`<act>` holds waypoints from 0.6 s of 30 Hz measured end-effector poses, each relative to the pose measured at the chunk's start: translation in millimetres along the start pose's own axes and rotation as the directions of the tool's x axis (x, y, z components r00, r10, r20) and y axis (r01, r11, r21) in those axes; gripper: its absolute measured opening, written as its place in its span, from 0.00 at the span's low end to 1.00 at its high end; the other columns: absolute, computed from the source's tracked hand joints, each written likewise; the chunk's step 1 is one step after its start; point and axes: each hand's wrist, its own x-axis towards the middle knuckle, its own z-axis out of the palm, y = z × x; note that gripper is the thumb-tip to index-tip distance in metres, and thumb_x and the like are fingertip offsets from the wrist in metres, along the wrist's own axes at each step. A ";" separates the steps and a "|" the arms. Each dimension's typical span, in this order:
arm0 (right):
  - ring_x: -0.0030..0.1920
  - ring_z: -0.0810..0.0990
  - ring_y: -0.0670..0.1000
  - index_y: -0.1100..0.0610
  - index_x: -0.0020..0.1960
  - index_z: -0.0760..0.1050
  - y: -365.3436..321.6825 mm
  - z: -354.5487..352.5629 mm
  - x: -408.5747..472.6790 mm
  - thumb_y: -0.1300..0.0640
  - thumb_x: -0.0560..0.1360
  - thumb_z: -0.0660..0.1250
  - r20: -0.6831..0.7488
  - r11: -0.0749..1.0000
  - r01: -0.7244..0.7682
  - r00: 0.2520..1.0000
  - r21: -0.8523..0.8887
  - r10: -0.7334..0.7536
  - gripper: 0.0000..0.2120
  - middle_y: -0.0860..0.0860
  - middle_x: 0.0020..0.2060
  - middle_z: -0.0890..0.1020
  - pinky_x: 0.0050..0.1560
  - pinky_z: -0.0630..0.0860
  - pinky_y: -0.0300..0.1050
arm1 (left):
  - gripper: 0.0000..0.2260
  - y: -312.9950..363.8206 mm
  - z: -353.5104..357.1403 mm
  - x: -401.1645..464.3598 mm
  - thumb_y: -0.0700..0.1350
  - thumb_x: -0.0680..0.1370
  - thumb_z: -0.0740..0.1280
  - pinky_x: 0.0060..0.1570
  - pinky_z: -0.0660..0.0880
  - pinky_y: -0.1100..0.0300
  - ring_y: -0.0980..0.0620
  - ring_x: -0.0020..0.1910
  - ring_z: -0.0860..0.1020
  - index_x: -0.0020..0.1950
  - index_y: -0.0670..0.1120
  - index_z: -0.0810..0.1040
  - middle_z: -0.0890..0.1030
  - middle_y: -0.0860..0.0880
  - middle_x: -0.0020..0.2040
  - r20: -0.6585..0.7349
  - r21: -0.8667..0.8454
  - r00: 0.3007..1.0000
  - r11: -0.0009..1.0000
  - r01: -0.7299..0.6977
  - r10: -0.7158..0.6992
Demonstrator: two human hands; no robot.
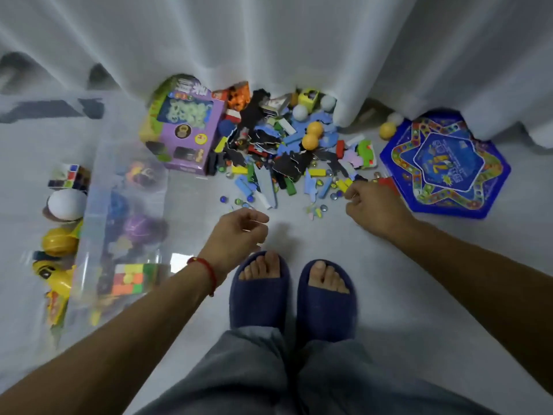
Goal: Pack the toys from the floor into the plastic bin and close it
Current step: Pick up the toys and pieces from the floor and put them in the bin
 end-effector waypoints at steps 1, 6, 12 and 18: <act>0.54 0.80 0.56 0.54 0.59 0.78 9.1 17.3 3.5 0.54 0.76 0.68 -0.025 1.000 0.008 1.000 0.014 -0.008 0.12 0.55 0.55 0.82 0.54 0.78 0.53 | 0.07 -8.2 11.3 17.2 0.40 0.77 0.69 0.53 0.81 0.50 0.45 0.48 0.83 0.54 0.46 0.82 0.84 0.45 0.50 0.029 0.135 0.998 0.990 -0.050 0.046; 0.57 0.76 0.55 0.56 0.67 0.70 -0.8 85.8 10.9 0.46 0.77 0.69 -0.161 0.996 0.084 0.983 -0.011 -0.084 0.24 0.55 0.63 0.72 0.48 0.74 0.47 | 0.12 -17.7 56.0 79.7 0.41 0.75 0.69 0.43 0.72 0.67 0.55 0.43 0.76 0.59 0.47 0.80 0.79 0.49 0.50 0.001 0.627 0.932 0.726 -0.282 0.361; 0.49 0.77 0.56 0.63 0.63 0.72 -27.7 119.2 28.5 0.48 0.77 0.70 -0.350 0.999 0.020 0.937 0.037 -0.006 0.22 0.60 0.59 0.73 0.41 0.69 0.43 | 0.15 -44.2 19.5 86.2 0.41 0.72 0.72 0.47 0.68 0.71 0.51 0.48 0.73 0.58 0.46 0.77 0.73 0.47 0.54 -0.459 0.551 0.802 0.831 -0.081 0.383; 0.46 0.78 0.57 0.62 0.58 0.74 -15.7 123.0 33.3 0.59 0.75 0.73 -0.335 0.989 0.150 0.932 0.014 -0.136 0.15 0.60 0.55 0.74 0.39 0.67 0.42 | 0.34 -73.3 -28.3 97.1 0.50 0.71 0.77 0.62 0.74 0.56 0.46 0.62 0.71 0.73 0.46 0.68 0.67 0.44 0.67 -0.286 0.657 0.896 0.750 -0.075 0.340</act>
